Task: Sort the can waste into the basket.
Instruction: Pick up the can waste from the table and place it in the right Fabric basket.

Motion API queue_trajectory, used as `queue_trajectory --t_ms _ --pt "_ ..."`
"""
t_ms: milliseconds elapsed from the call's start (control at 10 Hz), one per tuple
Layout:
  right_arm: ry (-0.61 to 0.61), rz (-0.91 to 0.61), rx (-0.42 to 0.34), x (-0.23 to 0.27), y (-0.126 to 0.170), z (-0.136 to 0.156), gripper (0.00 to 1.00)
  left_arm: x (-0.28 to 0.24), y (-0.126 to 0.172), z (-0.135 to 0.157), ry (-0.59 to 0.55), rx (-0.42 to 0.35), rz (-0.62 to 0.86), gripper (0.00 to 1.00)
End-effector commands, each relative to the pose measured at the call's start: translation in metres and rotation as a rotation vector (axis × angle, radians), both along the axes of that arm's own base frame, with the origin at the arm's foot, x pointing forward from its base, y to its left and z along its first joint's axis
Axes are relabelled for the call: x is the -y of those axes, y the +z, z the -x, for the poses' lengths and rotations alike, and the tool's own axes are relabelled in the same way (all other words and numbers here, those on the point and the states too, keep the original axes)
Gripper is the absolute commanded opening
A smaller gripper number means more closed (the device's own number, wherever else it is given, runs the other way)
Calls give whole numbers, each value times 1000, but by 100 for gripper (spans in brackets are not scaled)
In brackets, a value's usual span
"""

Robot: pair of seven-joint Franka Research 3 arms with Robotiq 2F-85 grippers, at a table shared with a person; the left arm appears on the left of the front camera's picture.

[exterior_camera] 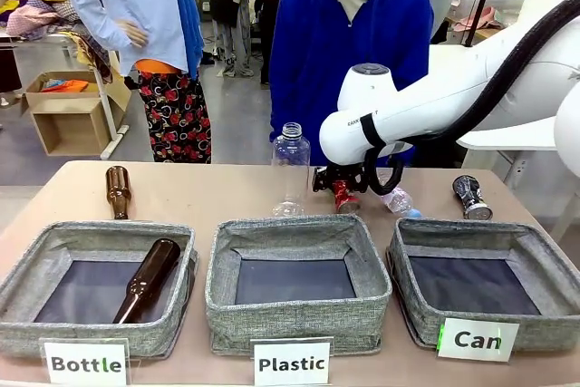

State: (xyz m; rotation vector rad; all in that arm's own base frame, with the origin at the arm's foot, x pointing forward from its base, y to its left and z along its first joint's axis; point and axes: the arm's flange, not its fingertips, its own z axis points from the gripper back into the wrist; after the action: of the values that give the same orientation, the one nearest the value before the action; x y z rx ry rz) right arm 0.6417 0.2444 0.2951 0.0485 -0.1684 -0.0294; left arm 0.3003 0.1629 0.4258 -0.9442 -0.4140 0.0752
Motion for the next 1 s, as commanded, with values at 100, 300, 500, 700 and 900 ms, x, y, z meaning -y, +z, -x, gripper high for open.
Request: queue_trajectory --t_ms 100,300,500,700,900 --pt "-9 -5 27 15 28 8 0 -4 11 9 -5 44 16 100" --pt "68 -53 26 38 76 28 0 -4 11 9 -5 44 16 100" --pt "173 -99 -6 67 124 69 0 -4 11 9 -5 44 16 100" --pt "390 -109 -66 99 162 130 0 -4 11 9 -5 44 16 100" --pt "582 -74 -69 119 177 193 0 -4 11 9 -5 44 16 100"
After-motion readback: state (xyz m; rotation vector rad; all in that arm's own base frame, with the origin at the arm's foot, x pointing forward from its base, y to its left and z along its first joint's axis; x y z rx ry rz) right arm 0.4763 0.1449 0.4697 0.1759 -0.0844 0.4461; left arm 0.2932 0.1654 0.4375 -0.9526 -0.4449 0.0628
